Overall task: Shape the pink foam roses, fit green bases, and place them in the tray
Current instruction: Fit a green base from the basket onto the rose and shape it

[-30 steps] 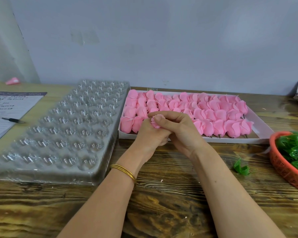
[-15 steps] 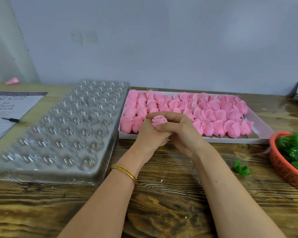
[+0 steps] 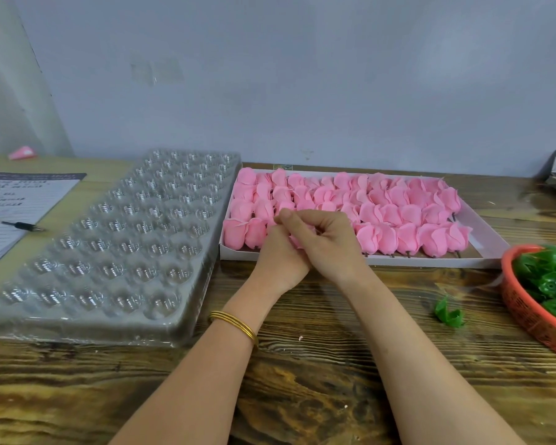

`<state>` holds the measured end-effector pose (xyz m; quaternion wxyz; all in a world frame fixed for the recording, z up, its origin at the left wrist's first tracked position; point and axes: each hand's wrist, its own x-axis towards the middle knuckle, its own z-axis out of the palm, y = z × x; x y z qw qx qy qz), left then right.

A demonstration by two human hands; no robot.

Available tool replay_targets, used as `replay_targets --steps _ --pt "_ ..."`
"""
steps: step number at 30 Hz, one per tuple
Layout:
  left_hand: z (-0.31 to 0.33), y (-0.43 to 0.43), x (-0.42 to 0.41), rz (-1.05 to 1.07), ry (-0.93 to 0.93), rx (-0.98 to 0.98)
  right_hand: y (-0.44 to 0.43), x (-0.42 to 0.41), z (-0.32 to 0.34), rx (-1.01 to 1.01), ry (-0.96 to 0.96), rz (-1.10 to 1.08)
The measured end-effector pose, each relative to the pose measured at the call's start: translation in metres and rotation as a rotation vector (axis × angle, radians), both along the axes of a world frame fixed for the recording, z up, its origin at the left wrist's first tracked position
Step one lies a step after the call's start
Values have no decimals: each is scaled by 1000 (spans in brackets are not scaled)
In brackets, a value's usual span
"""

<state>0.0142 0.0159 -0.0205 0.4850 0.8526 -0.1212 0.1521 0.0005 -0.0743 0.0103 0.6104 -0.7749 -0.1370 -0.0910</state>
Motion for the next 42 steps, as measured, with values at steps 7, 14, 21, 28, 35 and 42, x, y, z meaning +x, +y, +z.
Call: replay_targets --steps 7,14,21,28,35,42 --pt "-6 -2 4 64 -56 71 5 -3 -4 -160 -23 -36" --pt "-2 0 2 30 -61 134 0 2 -8 -254 18 31" --pt "8 0 -5 22 -66 177 -3 4 -9 -287 37 51" --pt "-9 -3 2 95 -151 89 -8 2 -5 -274 79 96" --pt "-17 -12 9 99 -160 -75 -11 4 -5 -436 97 97" --pt "4 0 -3 47 -39 -4 -16 1 1 -412 39 55"
